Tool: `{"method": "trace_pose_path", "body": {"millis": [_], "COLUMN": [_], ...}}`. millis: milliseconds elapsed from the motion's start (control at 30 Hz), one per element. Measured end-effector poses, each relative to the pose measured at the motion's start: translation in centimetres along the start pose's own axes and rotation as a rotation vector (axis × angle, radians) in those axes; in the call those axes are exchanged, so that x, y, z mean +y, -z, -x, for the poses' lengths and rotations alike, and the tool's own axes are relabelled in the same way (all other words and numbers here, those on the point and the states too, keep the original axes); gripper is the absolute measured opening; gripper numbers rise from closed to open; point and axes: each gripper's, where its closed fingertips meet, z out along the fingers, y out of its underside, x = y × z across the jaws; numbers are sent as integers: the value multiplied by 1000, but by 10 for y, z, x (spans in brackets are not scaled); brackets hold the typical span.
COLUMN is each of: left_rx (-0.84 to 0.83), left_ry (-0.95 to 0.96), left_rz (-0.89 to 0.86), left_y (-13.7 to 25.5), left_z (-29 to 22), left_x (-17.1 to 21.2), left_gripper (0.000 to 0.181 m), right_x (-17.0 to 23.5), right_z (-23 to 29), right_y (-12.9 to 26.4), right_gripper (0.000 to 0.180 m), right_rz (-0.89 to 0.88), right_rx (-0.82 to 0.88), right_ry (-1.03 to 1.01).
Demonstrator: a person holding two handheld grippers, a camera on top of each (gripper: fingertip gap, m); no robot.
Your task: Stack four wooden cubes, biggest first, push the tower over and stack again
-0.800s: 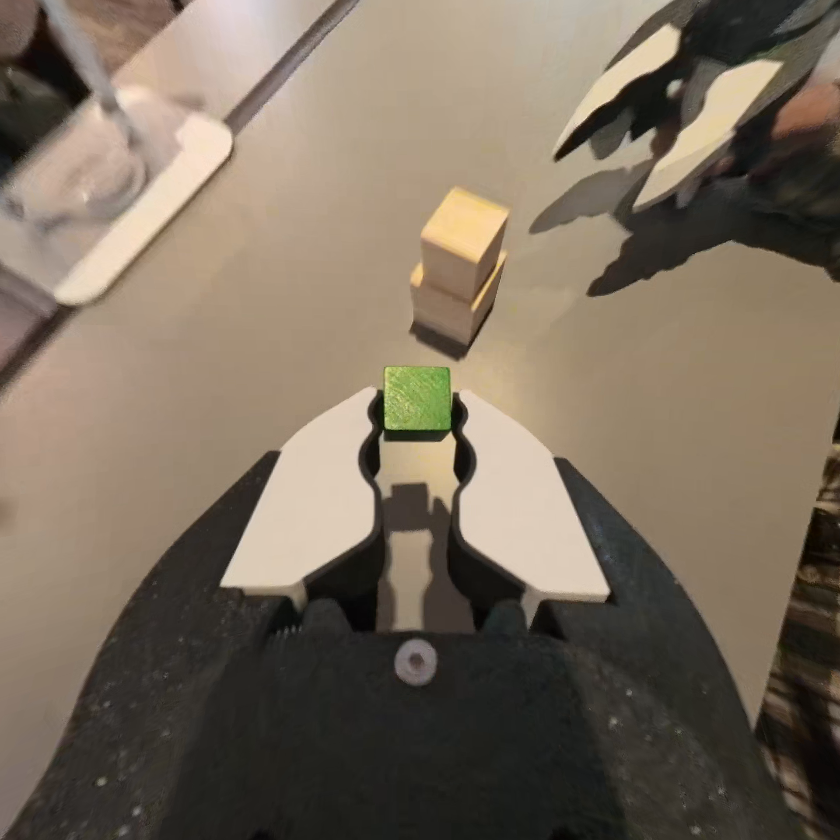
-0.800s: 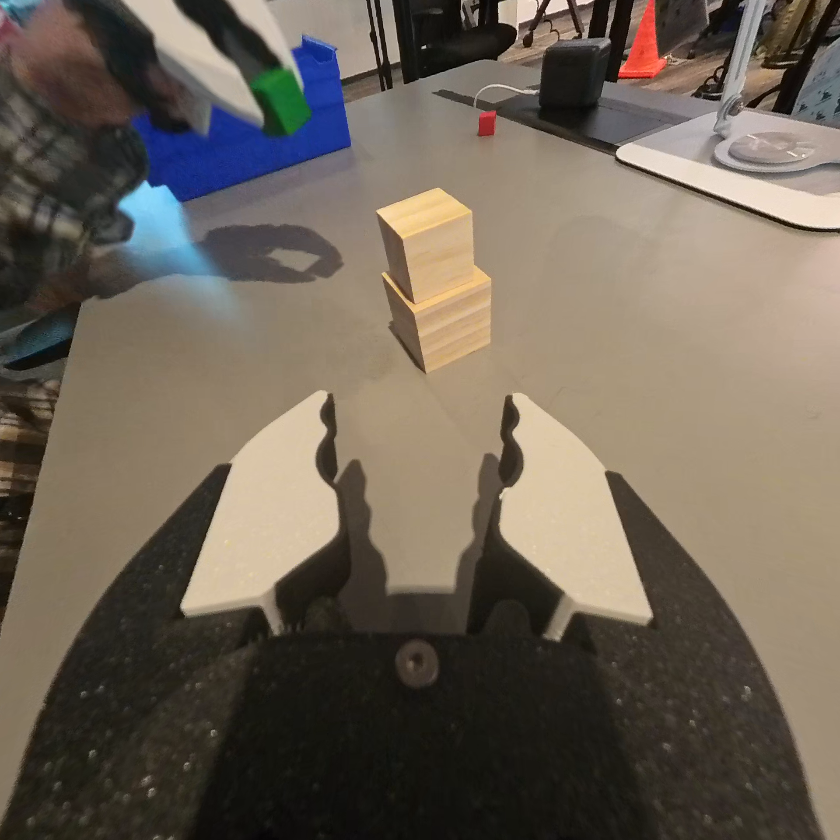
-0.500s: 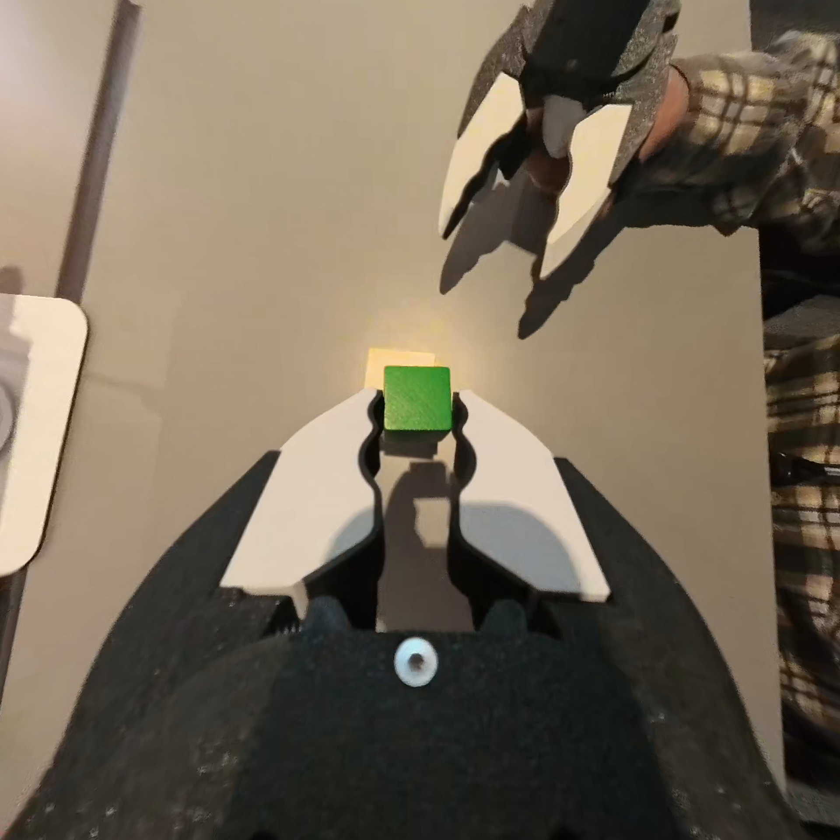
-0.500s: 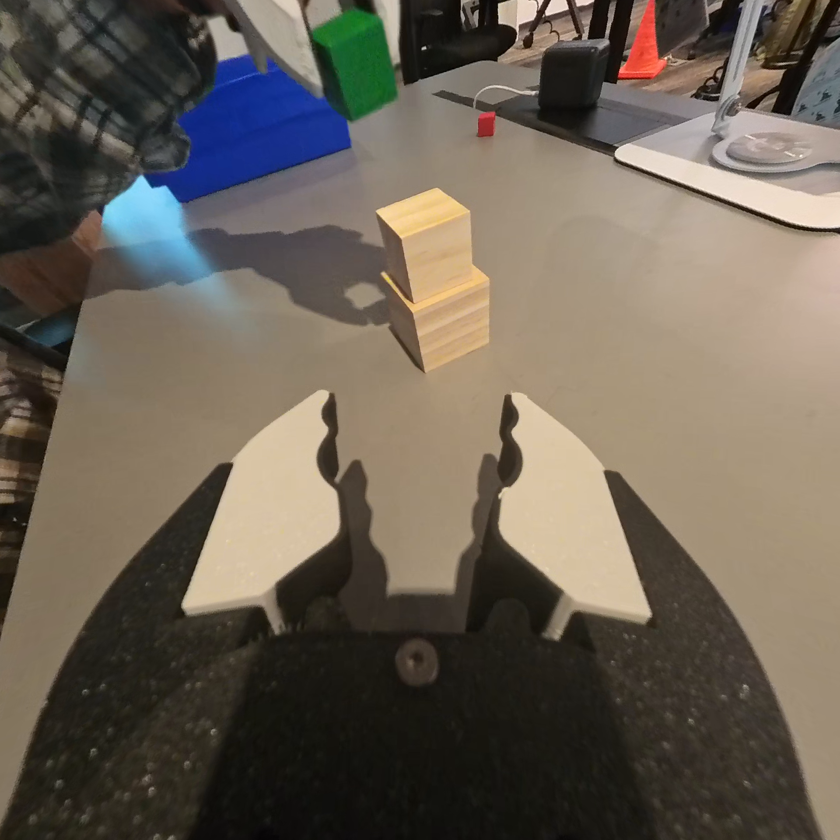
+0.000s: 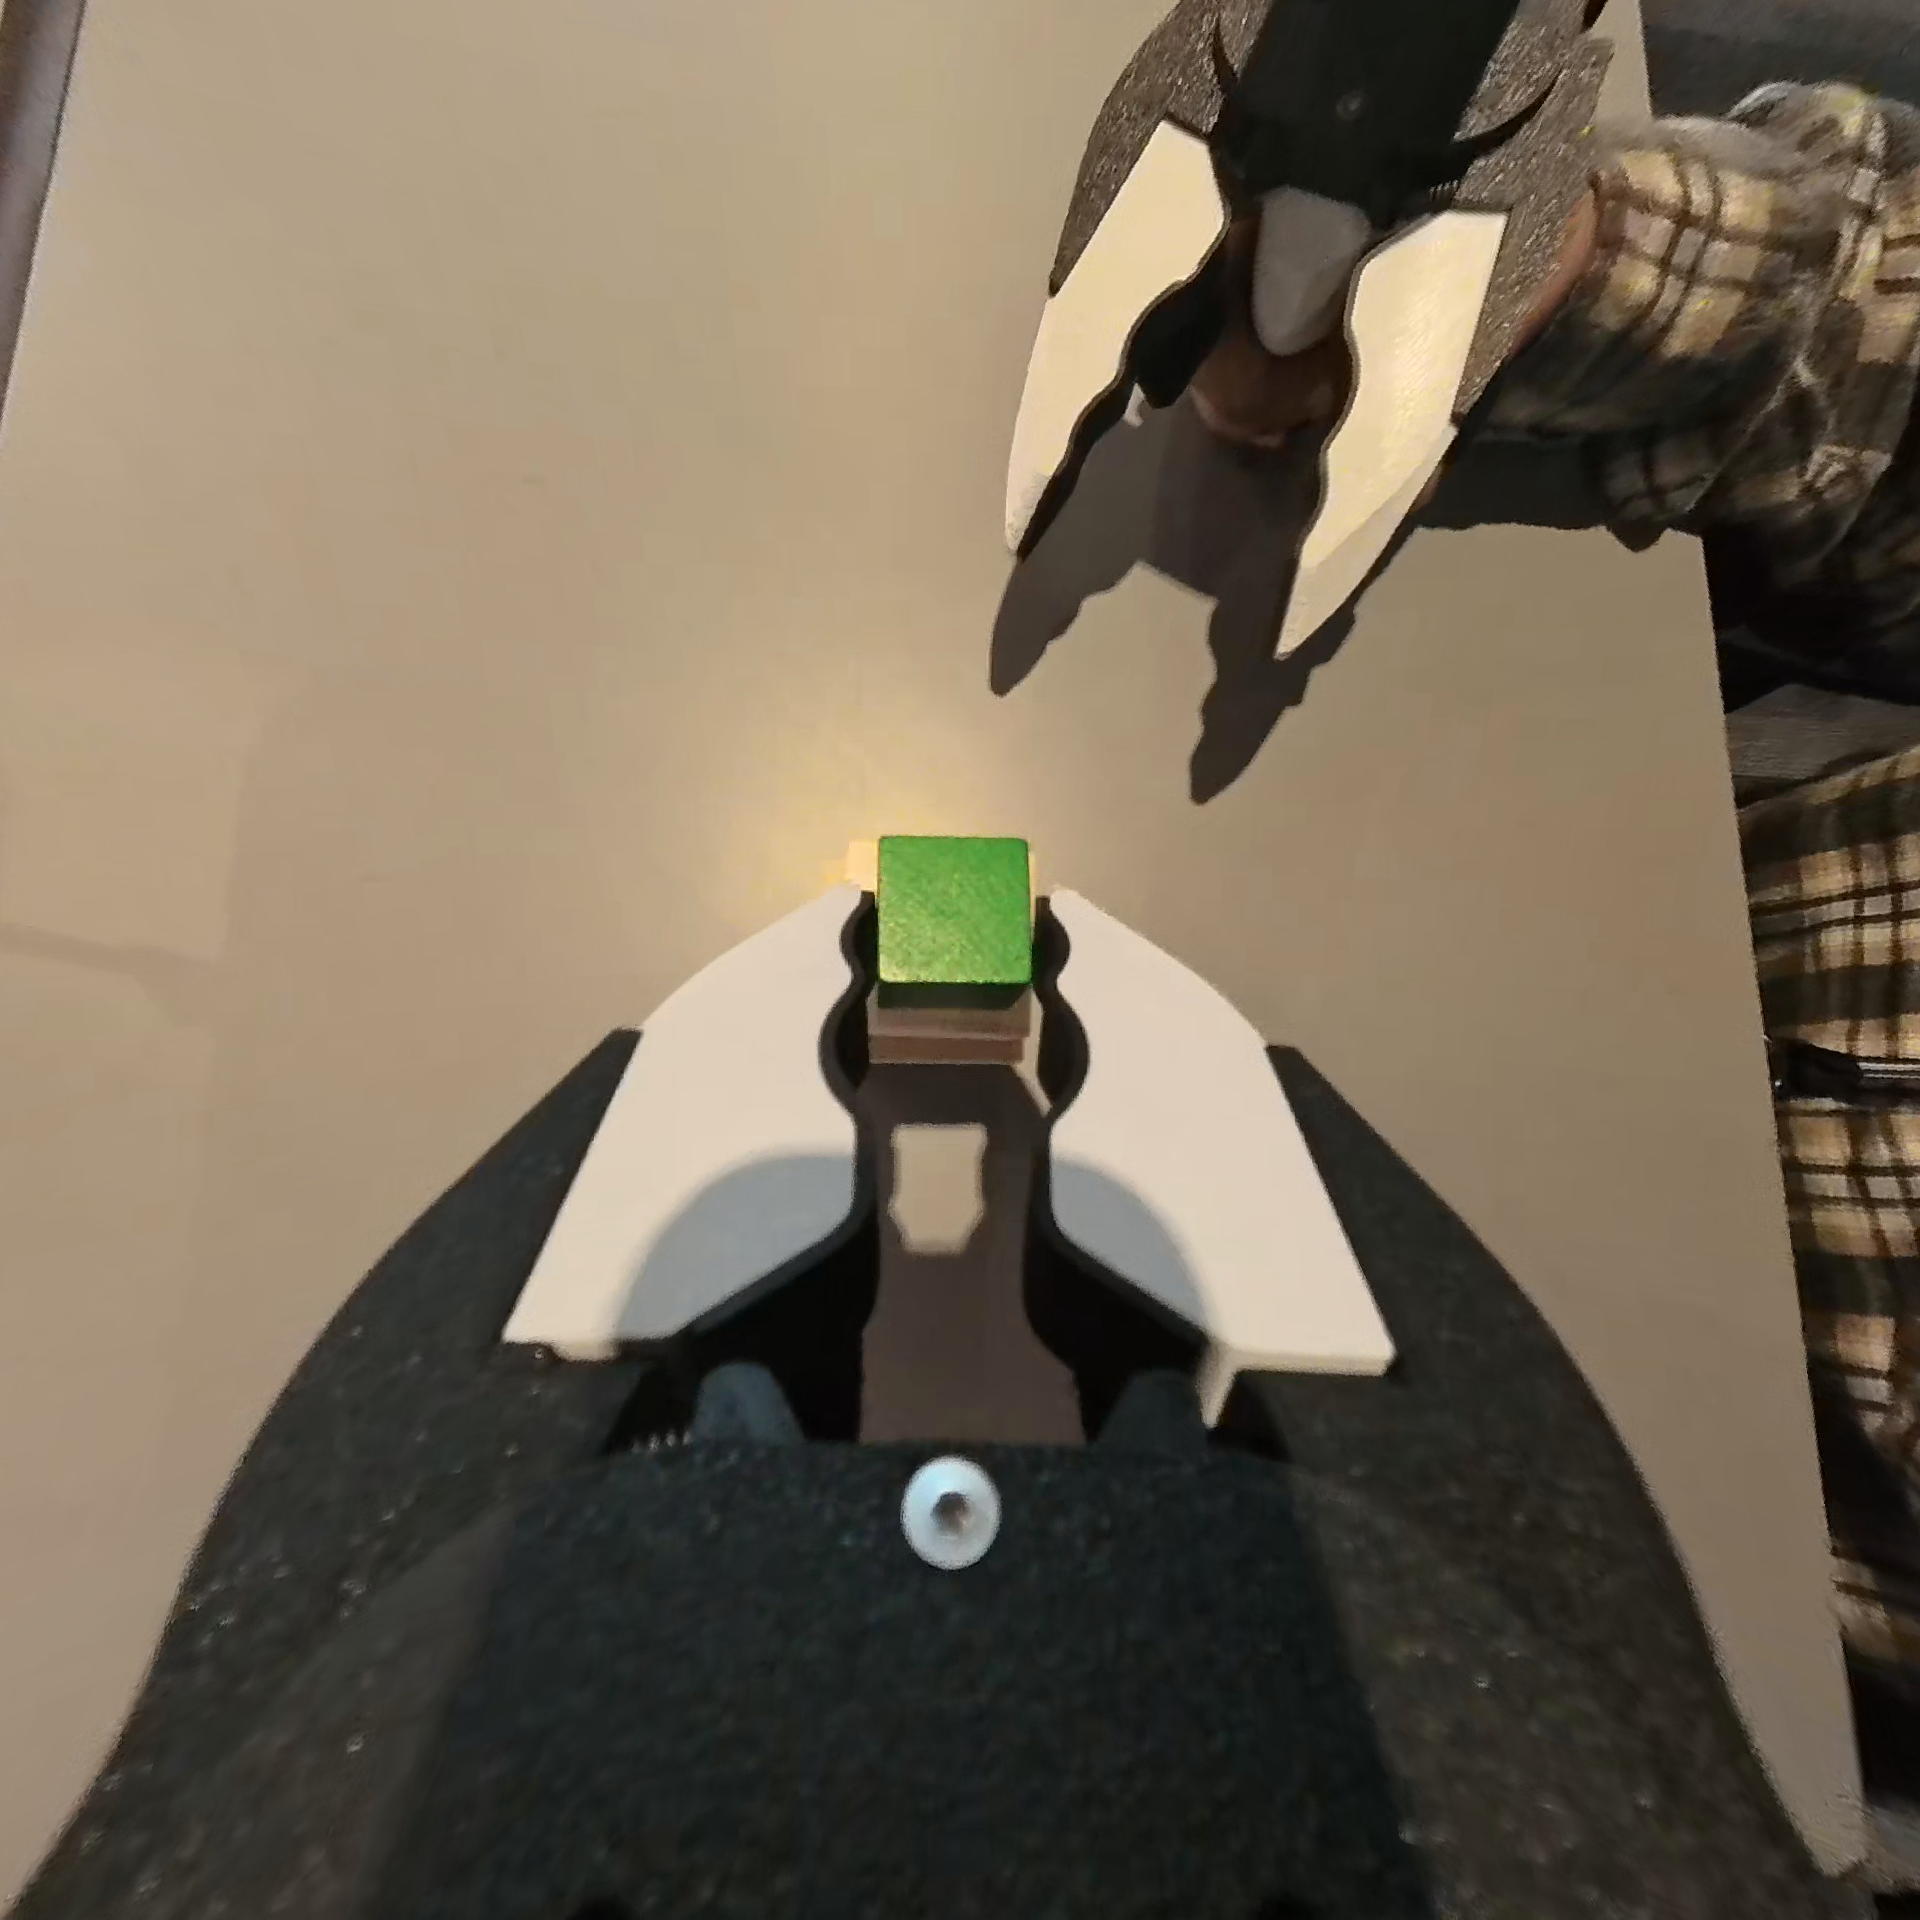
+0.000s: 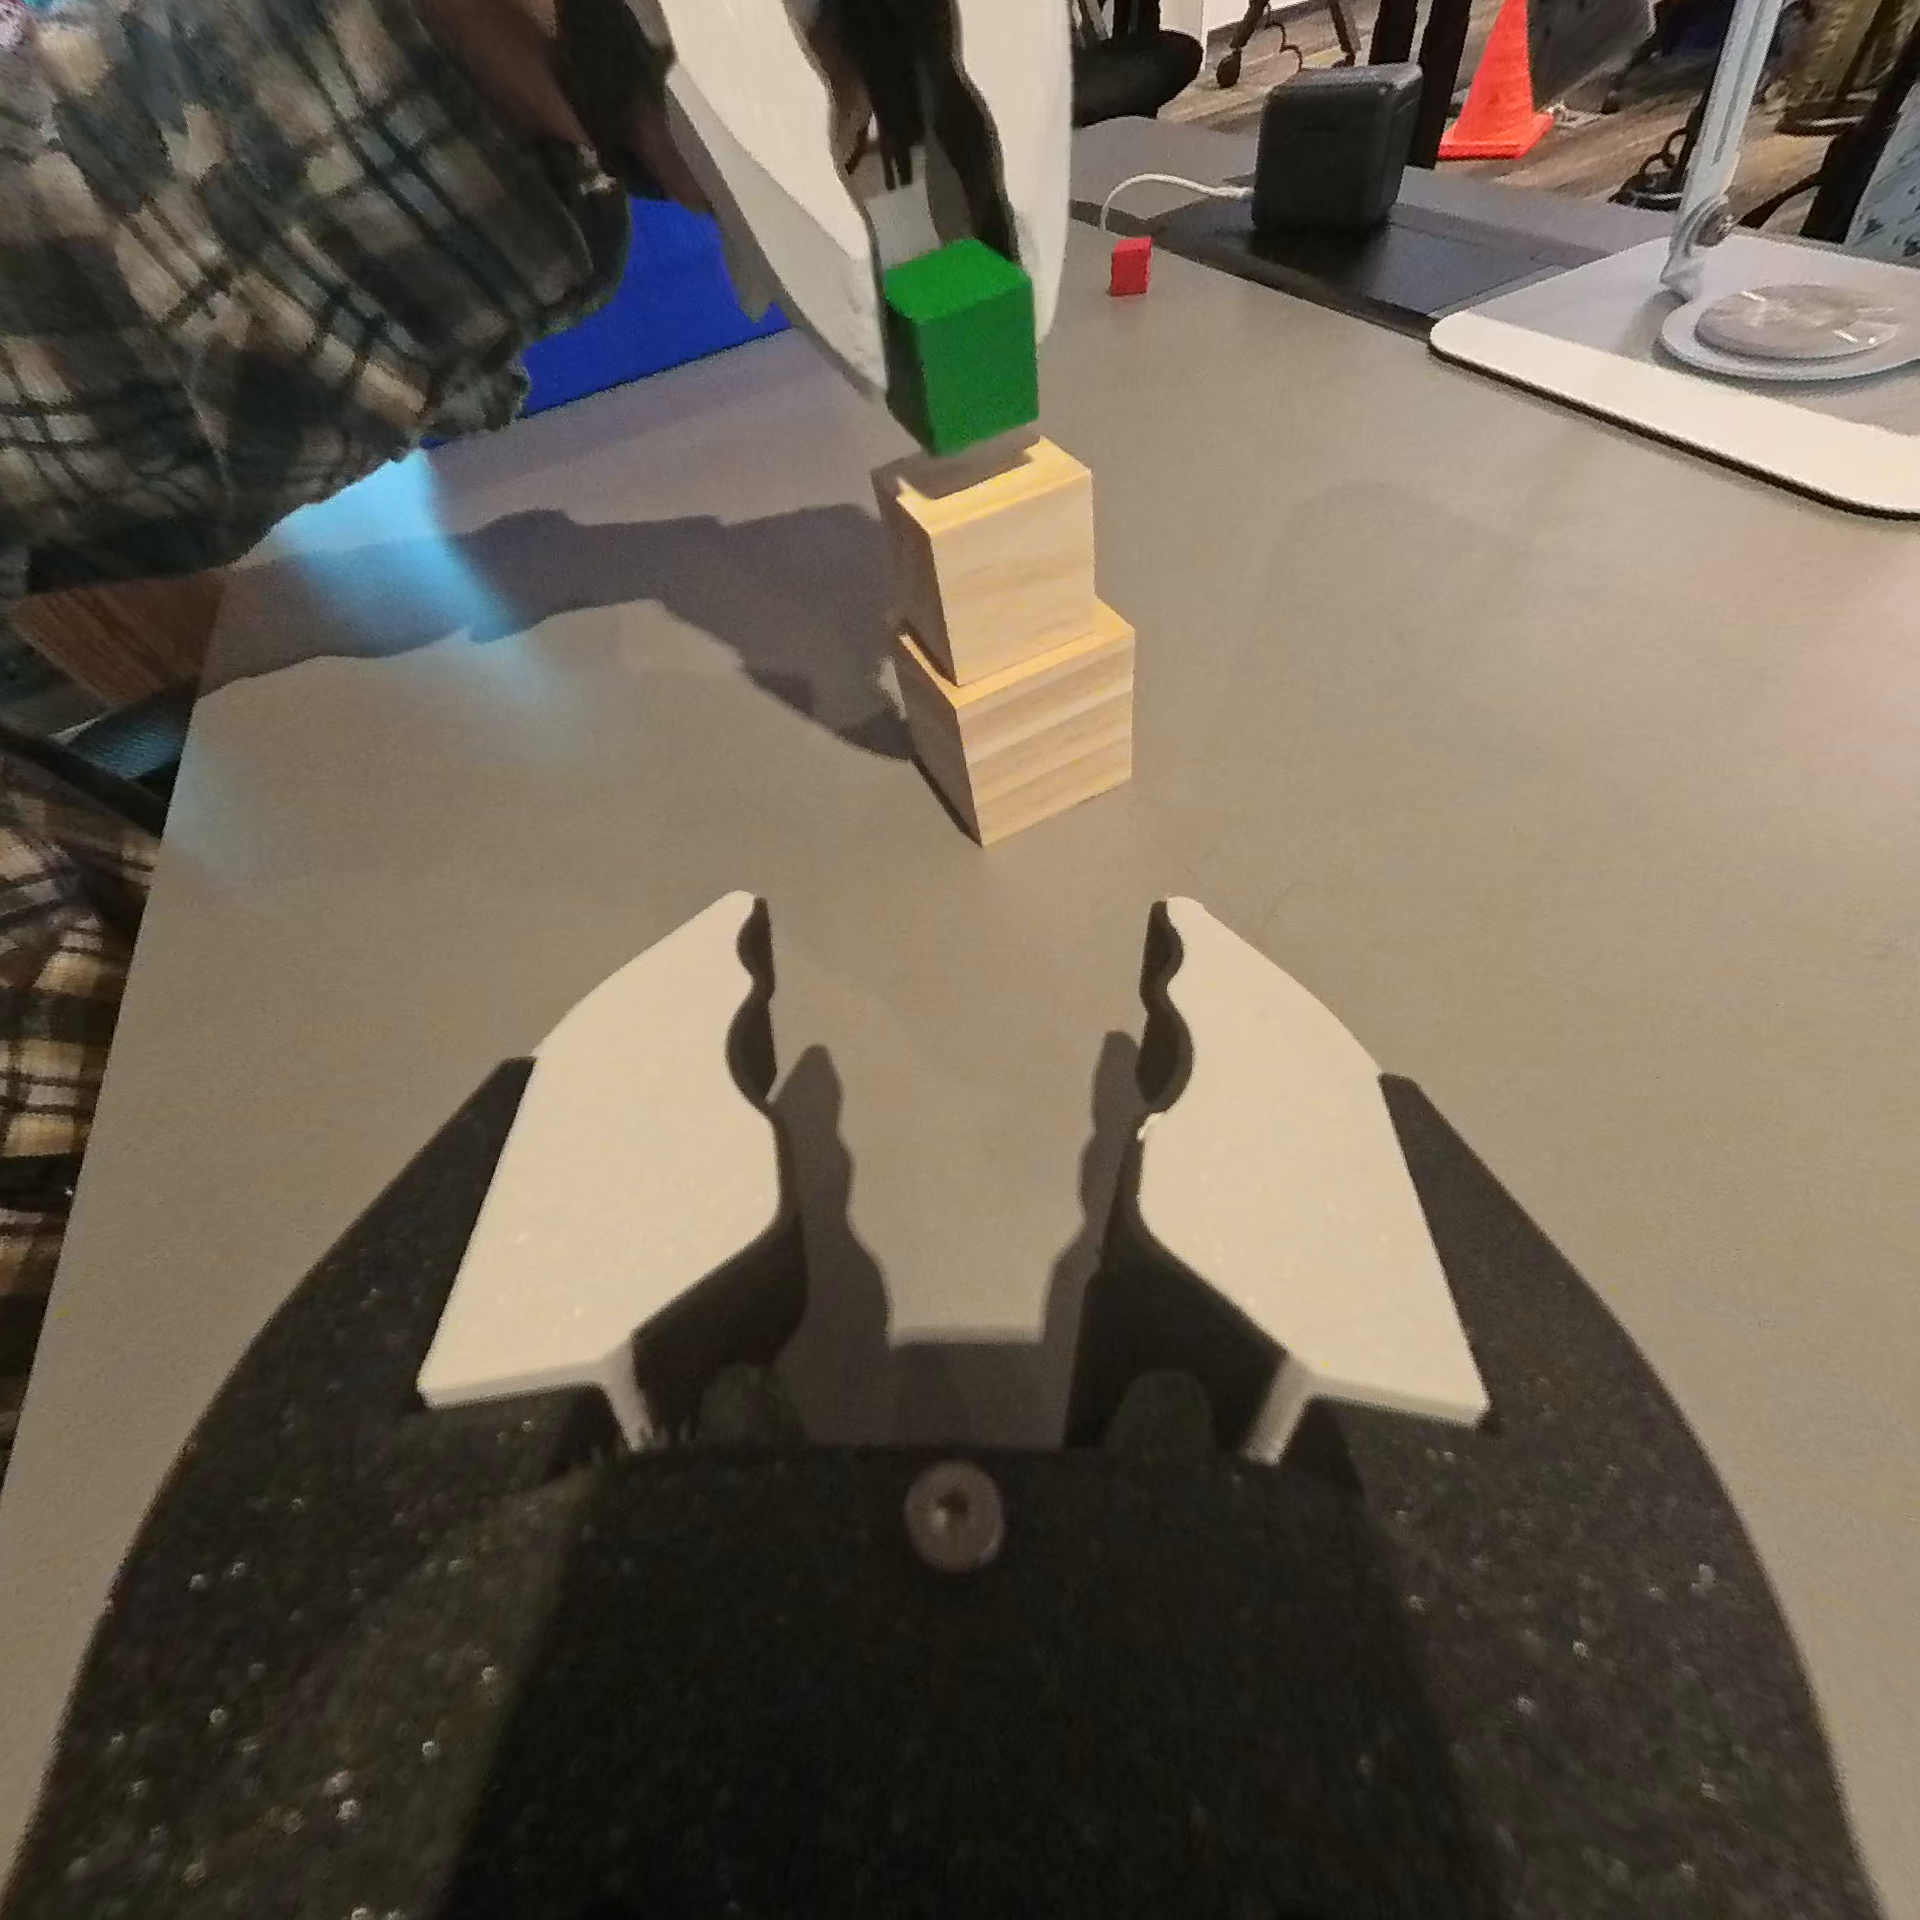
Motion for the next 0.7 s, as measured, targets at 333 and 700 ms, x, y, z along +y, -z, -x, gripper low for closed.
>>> {"method": "trace_pose_path", "body": {"millis": [333,700], "left_rx": [48,51], "left_ry": [24,3], "left_rz": [-35,-17], "left_y": [-8,-8], "left_z": [1,0], "left_x": [5,5], "left_gripper": [28,29], "right_x": [0,0], "right_z": [0,1], "right_y": [0,0], "right_gripper": [67,67], "right_rz": [-1,-1], "right_rx": [-2,-5], "right_ry": [-1,-3]}}
